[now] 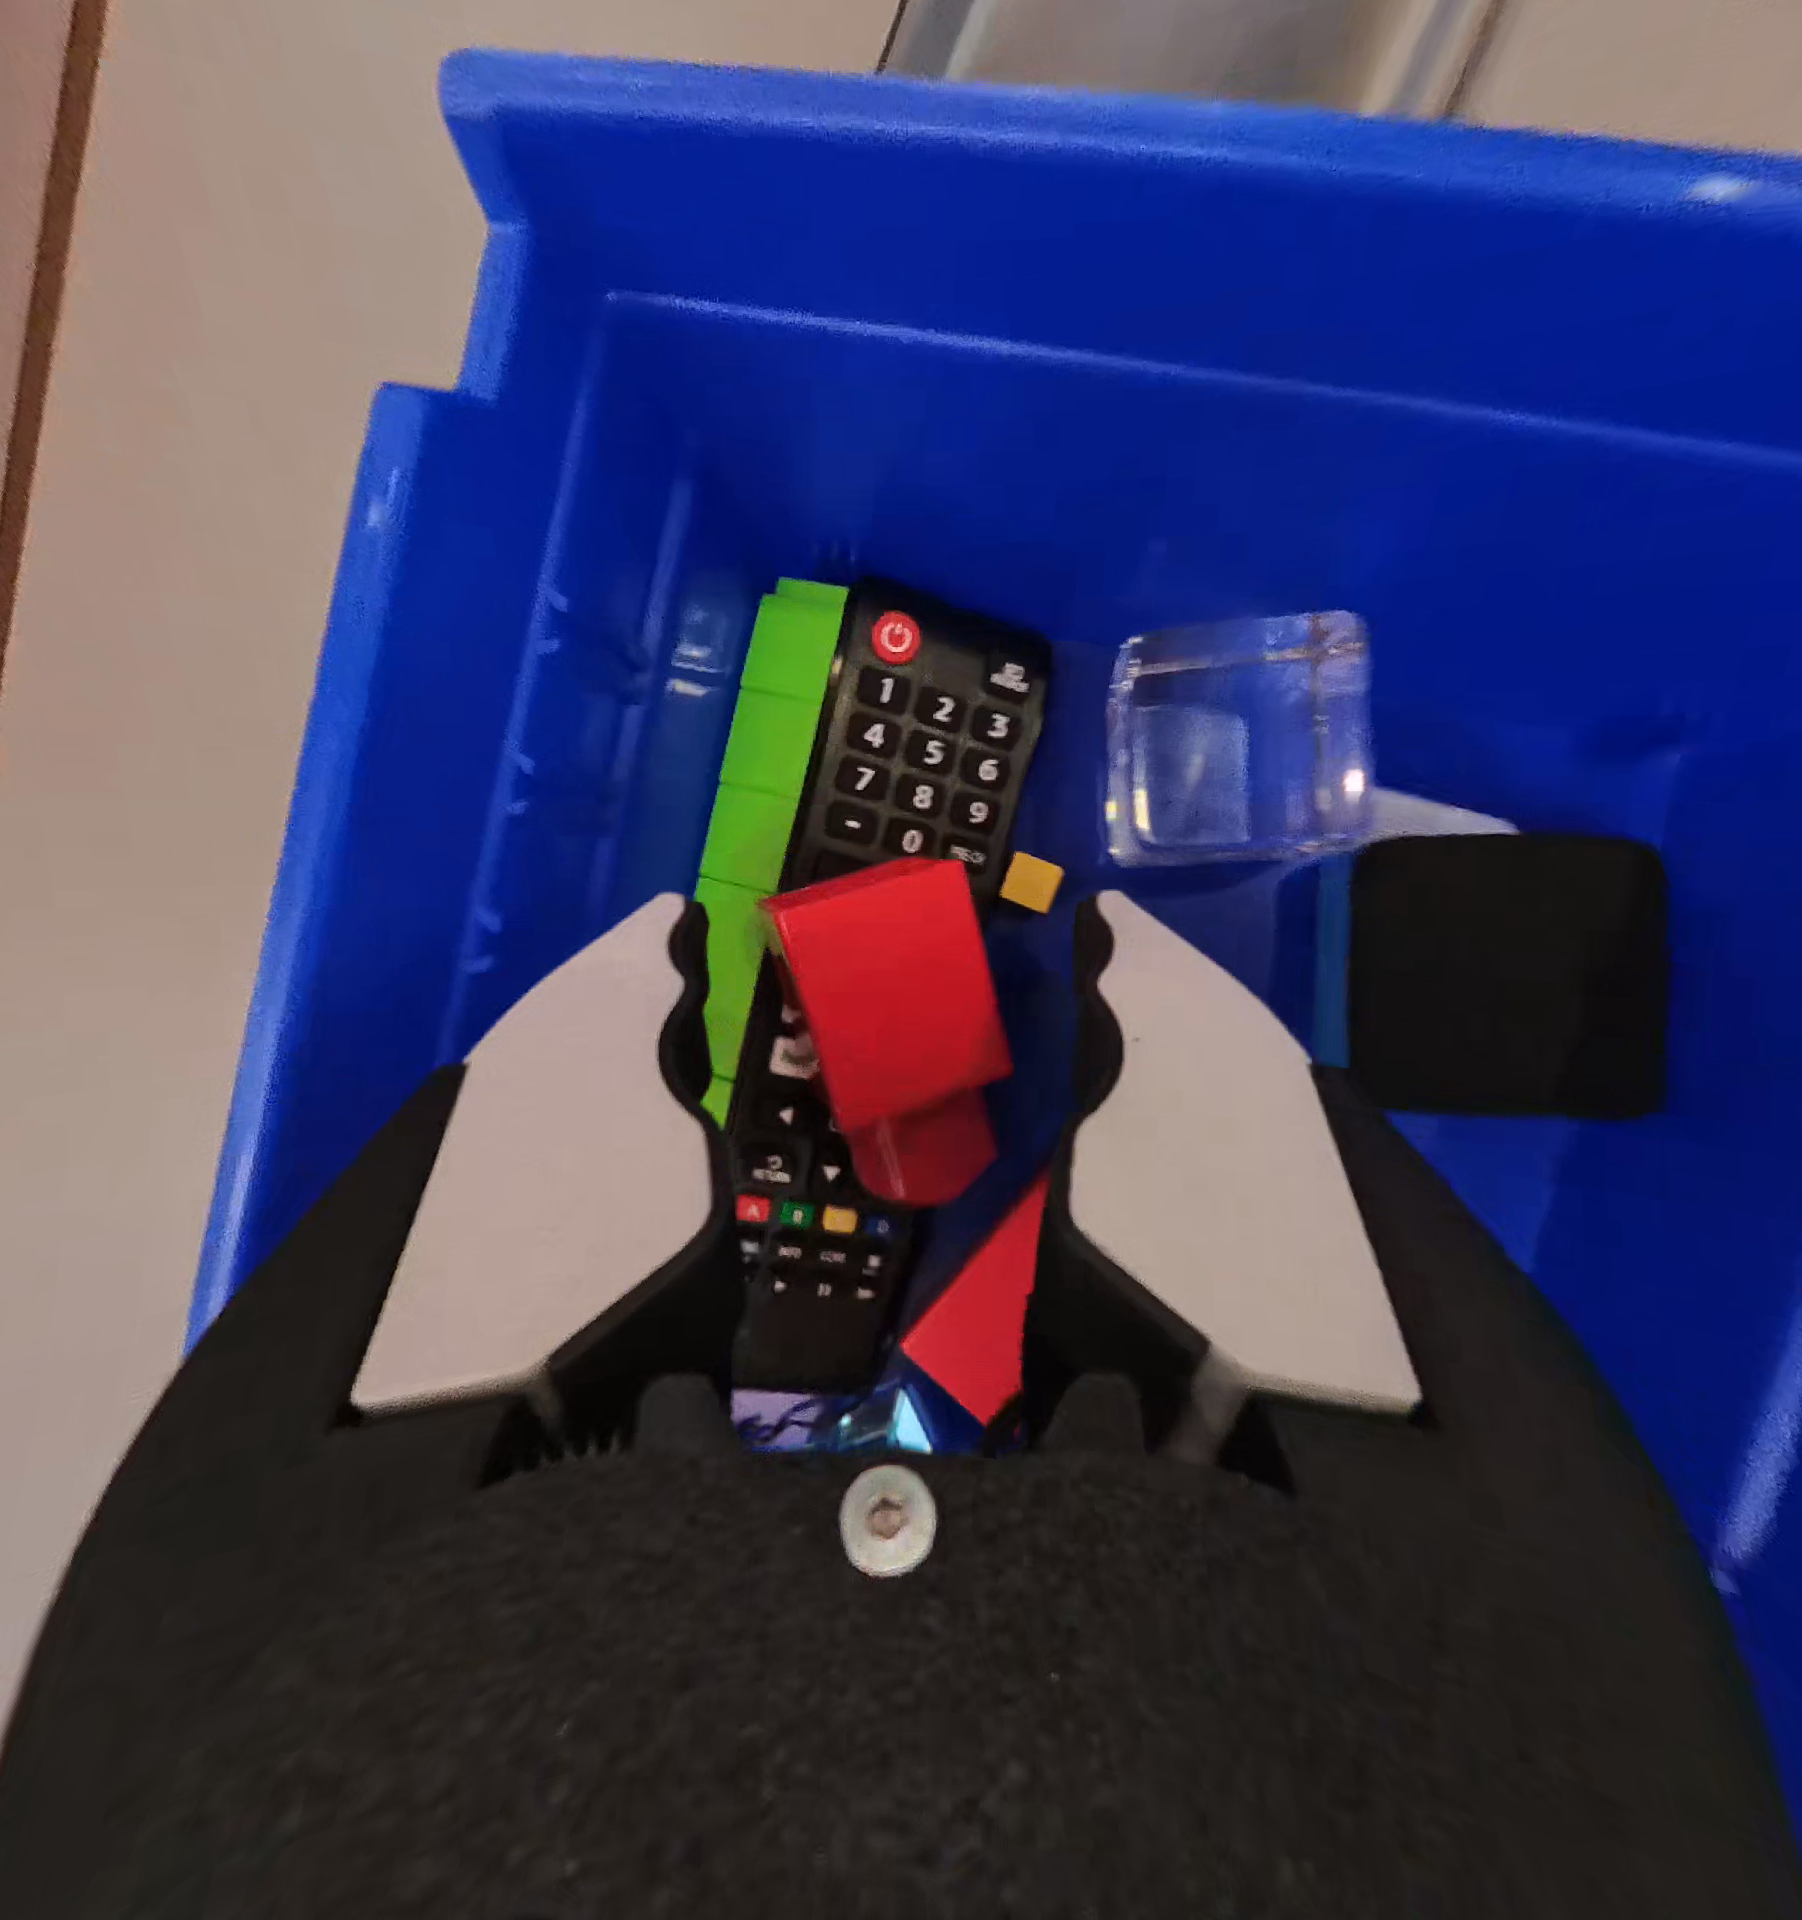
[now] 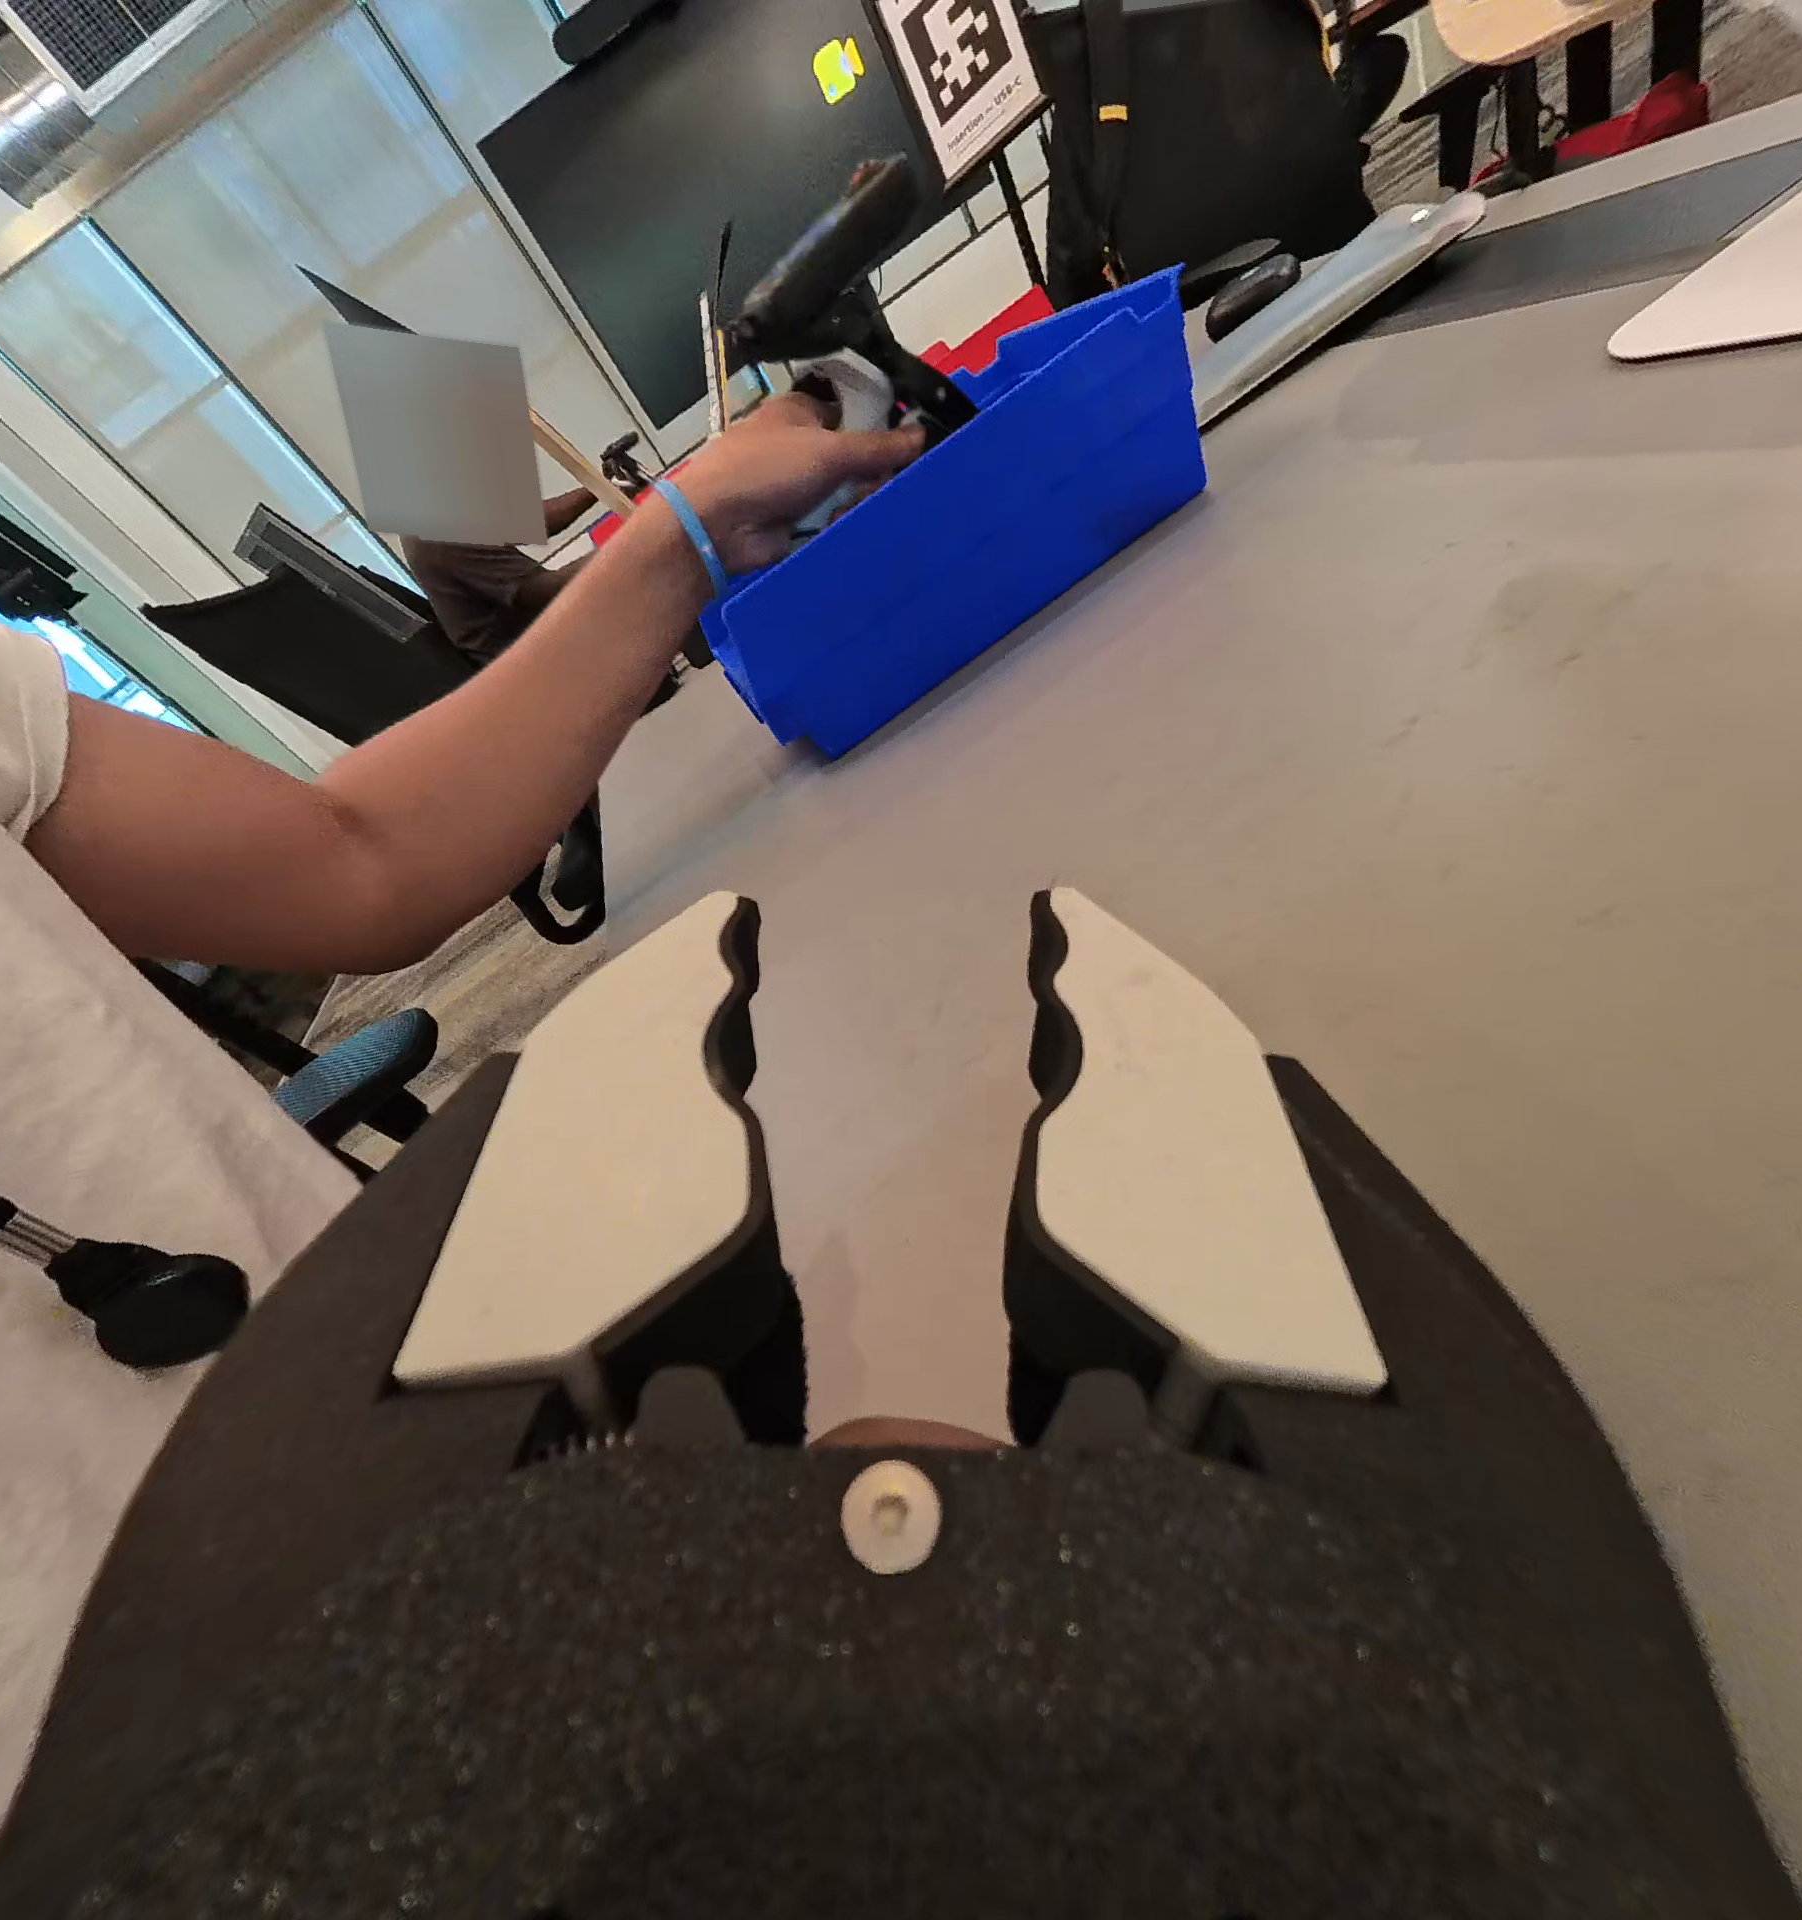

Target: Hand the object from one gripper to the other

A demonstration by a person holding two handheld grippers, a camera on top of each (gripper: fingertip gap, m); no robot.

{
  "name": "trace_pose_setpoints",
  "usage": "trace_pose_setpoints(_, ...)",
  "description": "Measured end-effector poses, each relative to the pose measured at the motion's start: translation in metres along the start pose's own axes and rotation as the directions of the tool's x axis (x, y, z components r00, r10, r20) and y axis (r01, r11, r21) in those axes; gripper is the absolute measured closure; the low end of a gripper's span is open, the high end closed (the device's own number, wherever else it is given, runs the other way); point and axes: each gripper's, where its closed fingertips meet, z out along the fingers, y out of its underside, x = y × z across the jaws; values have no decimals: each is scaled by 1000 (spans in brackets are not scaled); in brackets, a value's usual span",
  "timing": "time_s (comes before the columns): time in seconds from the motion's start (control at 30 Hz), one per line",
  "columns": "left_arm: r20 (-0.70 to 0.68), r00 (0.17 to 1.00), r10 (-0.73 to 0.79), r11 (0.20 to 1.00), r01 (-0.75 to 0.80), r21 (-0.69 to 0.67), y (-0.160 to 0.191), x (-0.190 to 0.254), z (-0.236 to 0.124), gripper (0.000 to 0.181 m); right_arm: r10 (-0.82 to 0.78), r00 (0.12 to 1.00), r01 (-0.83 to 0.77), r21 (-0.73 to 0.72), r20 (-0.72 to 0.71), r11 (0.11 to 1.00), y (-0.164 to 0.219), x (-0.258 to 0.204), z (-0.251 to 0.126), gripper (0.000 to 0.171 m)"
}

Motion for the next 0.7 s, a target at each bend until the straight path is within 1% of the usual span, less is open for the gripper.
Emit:
trace_pose_setpoints(0.03, 12, 1000, -5, 1000, 5, -21, 3, -3, 5, 117, 9, 1000, -9, 3, 0, 1000, 0, 1, -1, 121)
trace_pose_setpoints(0.1, -15, 999, -39, 998, 39, -42, 7, -4, 13, 134, 21, 1000, -21, 8, 2, 1000, 0, 2, -3, 121)
trace_pose_setpoints(0.2, -71, 994, -80, 997, 79, -8, 5, -4, 14, 136, 26, 1000, -26, 15, -1, 1000, -2, 3, -4, 121)
trace_pose_setpoints(0.27, -50, 997, -62, 998, 63, 11, 5, -8, 11, 137, 29, 1000, -29, 17, -5, 999, -2, 5, -4, 121)
trace_pose_setpoints(0.37, -23, 1000, -14, 997, 15, 75, -1, -11, -1, 138, 38, 999, -38, 19, -4, 999, -2, 5, -2, 121)
trace_pose_setpoints(0.43, -19, 1000, 10, 992, -8, 126, -5, -9, -15, 139, 33, 999, -33, 10, -5, 999, -1, 5, 1, 122)
trace_pose_setpoints(0.53, -33, 997, 67, 974, -58, 221, -12, 0, -45, 139, 16, 1000, -15, -23, 2, 1000, 5, 3, 10, 122)
trace_pose_setpoints(0.63, -47, 989, 143, 935, -119, 335, -16, 13, -84, 139, -19, 1000, 19, -44, 15, 999, 7, -3, 18, 123)
trace_pose_setpoints(0.7, -82, 977, 195, 896, -144, 419, -15, 25, -113, 139, -43, 999, 44, -61, 20, 997, 8, -8, 24, 123)
